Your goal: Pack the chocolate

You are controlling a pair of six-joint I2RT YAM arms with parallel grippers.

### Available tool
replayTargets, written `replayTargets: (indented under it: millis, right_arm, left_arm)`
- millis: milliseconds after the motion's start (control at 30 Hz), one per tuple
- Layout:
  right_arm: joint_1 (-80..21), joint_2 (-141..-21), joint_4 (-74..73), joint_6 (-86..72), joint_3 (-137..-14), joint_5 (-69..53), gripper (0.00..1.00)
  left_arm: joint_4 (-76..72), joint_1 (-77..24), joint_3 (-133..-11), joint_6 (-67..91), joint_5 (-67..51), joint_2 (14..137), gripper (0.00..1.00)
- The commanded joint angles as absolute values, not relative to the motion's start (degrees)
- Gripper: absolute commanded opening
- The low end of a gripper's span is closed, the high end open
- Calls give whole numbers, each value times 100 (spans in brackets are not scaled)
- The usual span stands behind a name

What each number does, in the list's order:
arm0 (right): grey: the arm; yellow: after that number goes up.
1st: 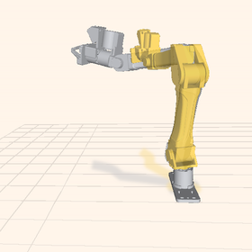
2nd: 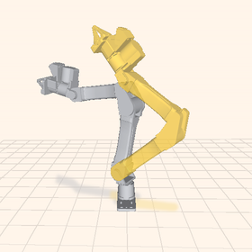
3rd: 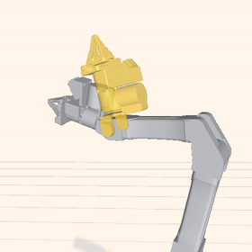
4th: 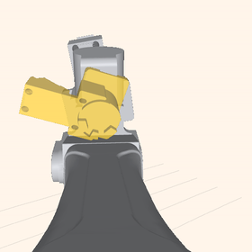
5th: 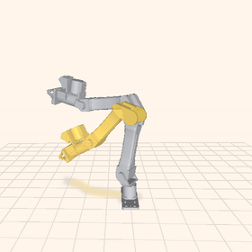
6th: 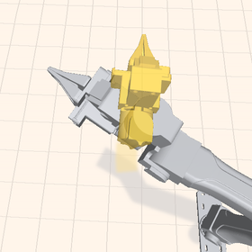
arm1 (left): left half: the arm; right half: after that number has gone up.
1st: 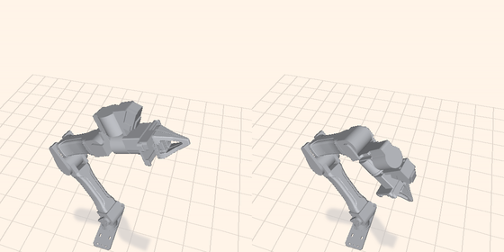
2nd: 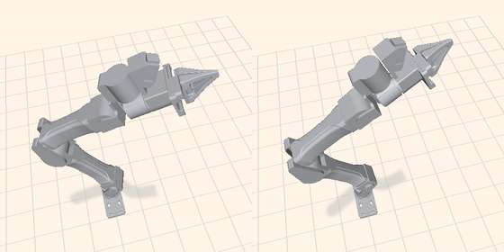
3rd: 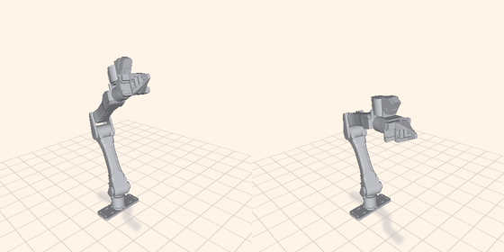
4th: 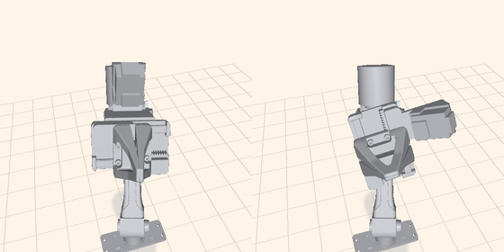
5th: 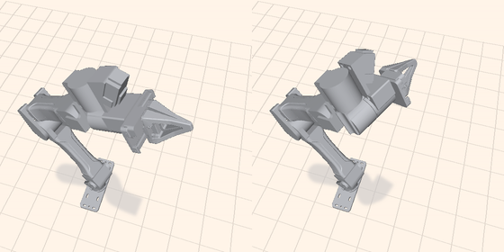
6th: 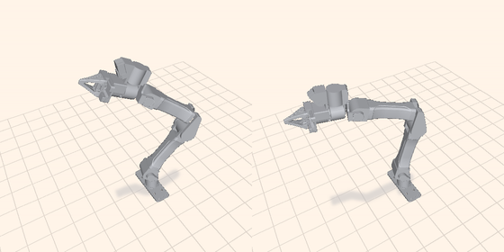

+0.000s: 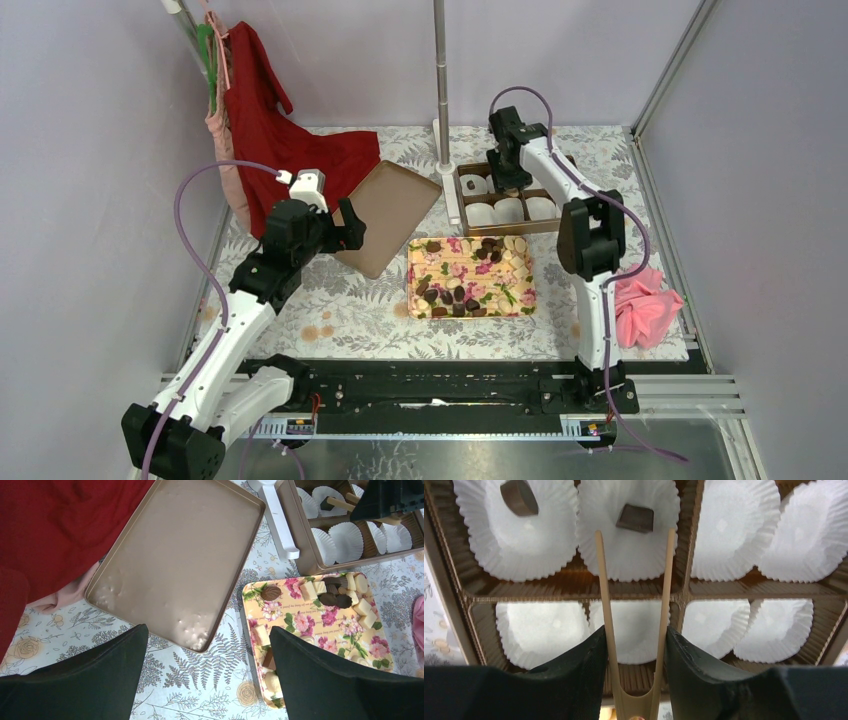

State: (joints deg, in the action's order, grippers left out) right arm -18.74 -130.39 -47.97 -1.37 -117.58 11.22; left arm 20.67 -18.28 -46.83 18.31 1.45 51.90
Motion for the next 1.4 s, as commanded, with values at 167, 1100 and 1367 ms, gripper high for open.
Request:
replayTargets:
  millis: [167, 1100, 1367]
  right_arm:
    - [-1900, -11066, -4498, -309, -10359, 785, 49]
    - [-2997, -8724, -4590, -971, -6944, 438, 47]
    - [-3065, -9145, -4371, -1020, -6938, 410, 44]
  left_arm:
    - [1889, -1793, -4624, 1755, 37, 5080, 99]
    - [1875, -1791, -4601, 1826, 26, 4869, 99]
    - [1874, -1793, -4598, 1822, 35, 4889, 99]
